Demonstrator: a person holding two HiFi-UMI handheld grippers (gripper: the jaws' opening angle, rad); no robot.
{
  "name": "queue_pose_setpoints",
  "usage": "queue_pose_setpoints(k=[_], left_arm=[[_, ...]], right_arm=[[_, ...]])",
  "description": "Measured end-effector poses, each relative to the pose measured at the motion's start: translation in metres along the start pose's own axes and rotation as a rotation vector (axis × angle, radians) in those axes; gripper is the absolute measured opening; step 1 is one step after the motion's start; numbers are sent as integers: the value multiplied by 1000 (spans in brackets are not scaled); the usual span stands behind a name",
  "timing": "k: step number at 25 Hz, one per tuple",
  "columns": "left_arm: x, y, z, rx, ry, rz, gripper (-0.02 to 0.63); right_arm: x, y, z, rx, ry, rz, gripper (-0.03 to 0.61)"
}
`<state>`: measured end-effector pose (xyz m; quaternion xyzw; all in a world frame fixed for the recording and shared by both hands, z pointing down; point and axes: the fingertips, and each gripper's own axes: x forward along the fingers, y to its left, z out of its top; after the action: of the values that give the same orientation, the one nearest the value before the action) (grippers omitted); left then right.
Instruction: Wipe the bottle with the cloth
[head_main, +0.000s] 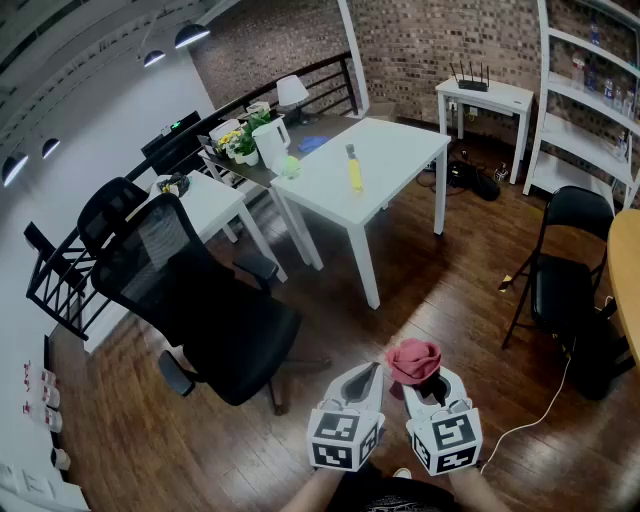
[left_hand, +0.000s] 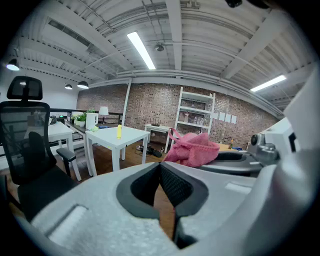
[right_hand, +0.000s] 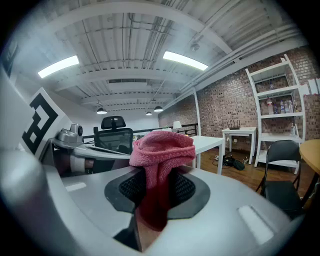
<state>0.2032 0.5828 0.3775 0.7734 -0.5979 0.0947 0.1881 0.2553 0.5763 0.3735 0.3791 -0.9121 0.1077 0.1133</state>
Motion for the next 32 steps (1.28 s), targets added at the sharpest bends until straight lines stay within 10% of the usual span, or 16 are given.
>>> queue_pose_setpoints(k=[32], left_arm=[[236, 271, 137, -47, -61, -119, 3]], right_arm=[[352, -69, 109, -40, 21, -134, 97]])
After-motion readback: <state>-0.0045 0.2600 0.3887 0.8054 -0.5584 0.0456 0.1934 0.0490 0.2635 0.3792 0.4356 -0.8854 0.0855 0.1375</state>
